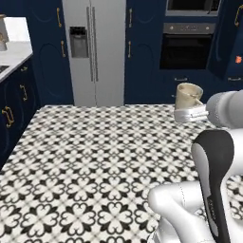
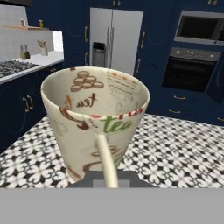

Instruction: Gather all objects into one cabinet and sort the glasses and bowls to opposite sides.

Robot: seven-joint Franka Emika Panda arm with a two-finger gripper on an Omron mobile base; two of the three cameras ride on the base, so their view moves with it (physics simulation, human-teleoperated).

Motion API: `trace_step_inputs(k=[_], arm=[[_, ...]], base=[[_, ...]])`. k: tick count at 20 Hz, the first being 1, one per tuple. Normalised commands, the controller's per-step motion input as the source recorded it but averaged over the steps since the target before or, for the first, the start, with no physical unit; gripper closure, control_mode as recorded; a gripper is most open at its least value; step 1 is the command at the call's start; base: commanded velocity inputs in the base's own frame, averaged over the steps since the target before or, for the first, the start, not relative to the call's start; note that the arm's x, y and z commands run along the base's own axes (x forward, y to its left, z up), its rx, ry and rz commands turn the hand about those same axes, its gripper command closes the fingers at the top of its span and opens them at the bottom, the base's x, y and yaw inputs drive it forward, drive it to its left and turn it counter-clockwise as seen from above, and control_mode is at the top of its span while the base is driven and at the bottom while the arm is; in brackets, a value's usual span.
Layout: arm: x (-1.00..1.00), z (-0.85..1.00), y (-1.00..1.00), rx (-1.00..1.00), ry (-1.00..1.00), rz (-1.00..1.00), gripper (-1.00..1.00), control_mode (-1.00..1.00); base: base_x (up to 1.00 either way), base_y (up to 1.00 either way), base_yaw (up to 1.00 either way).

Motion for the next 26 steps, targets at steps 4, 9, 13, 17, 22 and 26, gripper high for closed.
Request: trace_step_inputs(k=[4, 9, 13, 17, 22, 26], arm=[[0.0, 0.0, 0.0, 0.0, 0.0, 0.0, 1.0, 1.0], [0.0, 0.0, 0.0, 0.0, 0.0, 0.0, 1.0, 1.0], [0.0, 0.0, 0.0, 0.0, 0.0, 0.0, 1.0, 1.0], [0.0, 0.0, 0.0, 0.0, 0.0, 0.0, 1.0, 1.0], [0.0, 0.0, 0.0, 0.0, 0.0, 0.0, 1.0, 1.0], [0.0, 0.0, 0.0, 0.0, 0.0, 0.0, 1.0, 1.0]], base=[[0.92, 0.02, -0.18], [1.0, -0.02, -0.1], [0.99, -0.78, -0.07], [0.58, -1.0, 0.0], [0.19, -1.0, 0.0], [0.0, -1.0, -0.02]])
